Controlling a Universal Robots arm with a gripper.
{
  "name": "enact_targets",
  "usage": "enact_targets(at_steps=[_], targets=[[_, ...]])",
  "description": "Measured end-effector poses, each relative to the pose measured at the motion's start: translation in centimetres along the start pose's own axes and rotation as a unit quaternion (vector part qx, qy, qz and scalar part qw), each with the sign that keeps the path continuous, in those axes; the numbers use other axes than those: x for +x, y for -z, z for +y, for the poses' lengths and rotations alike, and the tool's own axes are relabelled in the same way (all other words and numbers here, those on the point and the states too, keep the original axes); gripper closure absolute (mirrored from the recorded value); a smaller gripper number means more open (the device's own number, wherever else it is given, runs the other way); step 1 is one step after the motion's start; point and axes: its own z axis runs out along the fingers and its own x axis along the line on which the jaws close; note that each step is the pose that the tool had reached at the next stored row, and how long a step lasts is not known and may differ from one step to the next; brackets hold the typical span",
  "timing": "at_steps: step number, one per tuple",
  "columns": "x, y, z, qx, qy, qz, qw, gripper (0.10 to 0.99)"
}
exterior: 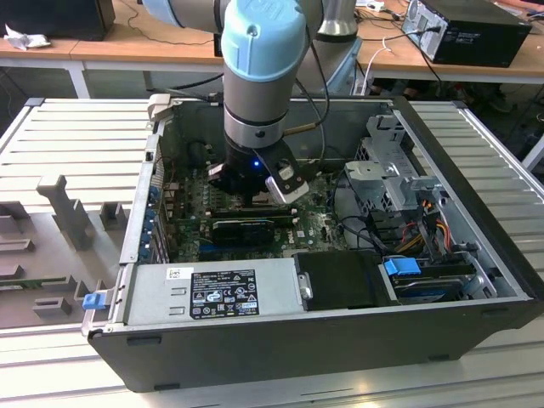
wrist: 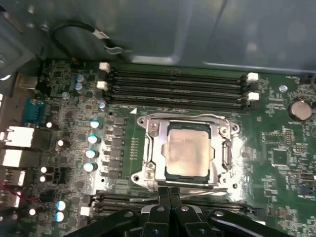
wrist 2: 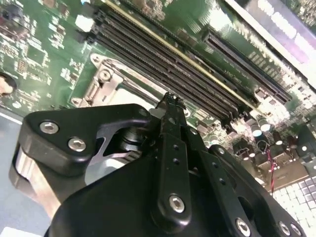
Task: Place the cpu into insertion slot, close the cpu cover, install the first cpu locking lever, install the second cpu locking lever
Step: 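Install the second cpu locking lever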
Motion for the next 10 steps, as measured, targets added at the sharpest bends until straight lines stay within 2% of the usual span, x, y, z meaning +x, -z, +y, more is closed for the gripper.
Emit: enact_targets(at_steps=[2,8,10], targets=[[0.58,-0.11,-0.09,-0.0046,0.002,0.0001,1.0000,0.980],[1.17,-0.58,-0.43,-0.0076,0.006,0.0010,1.0000,0.980],[1.40,-0.65,-0.70,-0.0110,0.006,0.0007,0.9999,0.980]])
